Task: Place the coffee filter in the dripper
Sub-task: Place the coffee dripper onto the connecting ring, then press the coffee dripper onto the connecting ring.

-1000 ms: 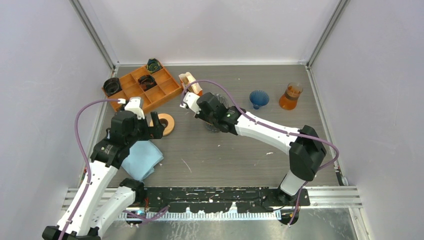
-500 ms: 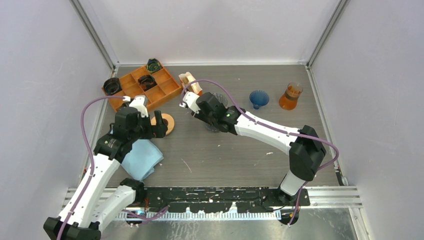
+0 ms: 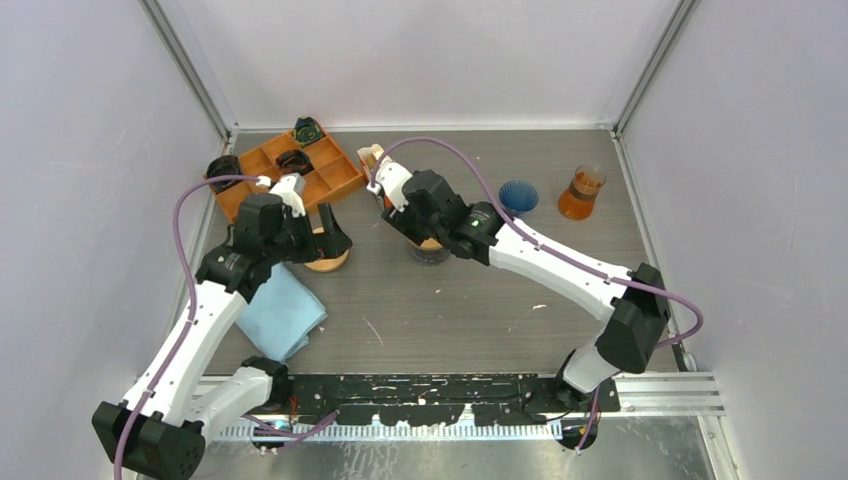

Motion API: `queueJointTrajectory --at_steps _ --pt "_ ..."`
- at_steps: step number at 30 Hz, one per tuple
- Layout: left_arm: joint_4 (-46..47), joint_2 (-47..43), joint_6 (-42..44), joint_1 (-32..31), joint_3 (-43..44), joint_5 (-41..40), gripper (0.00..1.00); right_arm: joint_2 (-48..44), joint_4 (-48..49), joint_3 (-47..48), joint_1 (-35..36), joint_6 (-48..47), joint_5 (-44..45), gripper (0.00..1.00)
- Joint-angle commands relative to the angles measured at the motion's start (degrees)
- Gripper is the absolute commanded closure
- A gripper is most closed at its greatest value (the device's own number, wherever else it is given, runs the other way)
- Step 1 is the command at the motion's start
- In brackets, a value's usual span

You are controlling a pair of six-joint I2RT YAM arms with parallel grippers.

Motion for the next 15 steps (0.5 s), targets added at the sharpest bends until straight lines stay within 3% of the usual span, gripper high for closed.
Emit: queueJointTrajectory --at_steps 1,15 --pt "5.69 1.92 -4.41 0.16 2.83 5.04 0.01 -2.85 -1.84 4.28 -1.1 6.37 0.33 0.35" --pt "16.05 12.53 -13.29 -1.71 7.37 9.93 0.02 -0.46 -5.22 7.9 -16.93 22.81 -12.16 0.41"
